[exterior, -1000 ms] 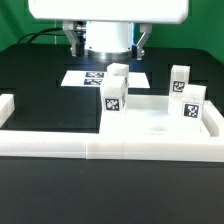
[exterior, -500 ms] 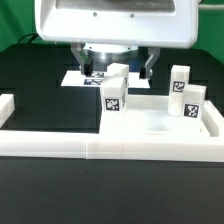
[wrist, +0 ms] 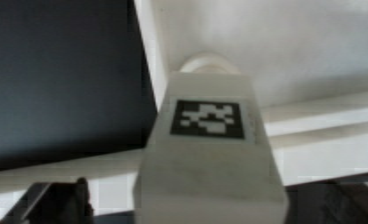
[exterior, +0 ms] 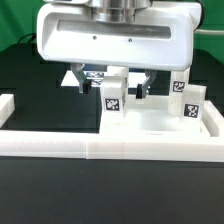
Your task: Assemble square table
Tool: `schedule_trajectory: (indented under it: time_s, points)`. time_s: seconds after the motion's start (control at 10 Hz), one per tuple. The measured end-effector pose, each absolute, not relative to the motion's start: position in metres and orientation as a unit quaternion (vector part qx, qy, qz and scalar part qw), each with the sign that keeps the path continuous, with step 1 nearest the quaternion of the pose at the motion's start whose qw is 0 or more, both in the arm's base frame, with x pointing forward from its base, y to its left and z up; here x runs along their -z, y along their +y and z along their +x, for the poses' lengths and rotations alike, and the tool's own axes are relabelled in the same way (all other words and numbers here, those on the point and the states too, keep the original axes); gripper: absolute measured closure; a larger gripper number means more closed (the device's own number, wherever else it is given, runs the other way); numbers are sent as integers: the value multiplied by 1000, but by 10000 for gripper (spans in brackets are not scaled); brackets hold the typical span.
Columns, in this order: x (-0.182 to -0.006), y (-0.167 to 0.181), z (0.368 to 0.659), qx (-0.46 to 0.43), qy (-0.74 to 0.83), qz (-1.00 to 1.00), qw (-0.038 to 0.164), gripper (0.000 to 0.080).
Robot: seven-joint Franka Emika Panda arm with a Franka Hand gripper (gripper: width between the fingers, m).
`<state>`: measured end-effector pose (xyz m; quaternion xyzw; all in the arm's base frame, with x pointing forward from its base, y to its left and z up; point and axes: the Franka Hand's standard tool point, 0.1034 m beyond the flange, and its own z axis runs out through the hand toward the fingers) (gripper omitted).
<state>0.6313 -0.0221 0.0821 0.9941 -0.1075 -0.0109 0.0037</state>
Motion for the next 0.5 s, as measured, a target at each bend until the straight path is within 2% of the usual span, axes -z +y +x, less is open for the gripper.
schedule_trajectory:
  time_s: [0.1, 0.3, 0.4, 0.5]
  points:
    - [-82, -22, 631, 11, -114, 993, 4, 150]
    - [-82, -23, 631, 11, -122, 993, 4, 412]
    - [-82, -23, 631, 11, -139, 990, 4, 508]
    - [-82, -22, 631, 11, -183, 983, 4, 508]
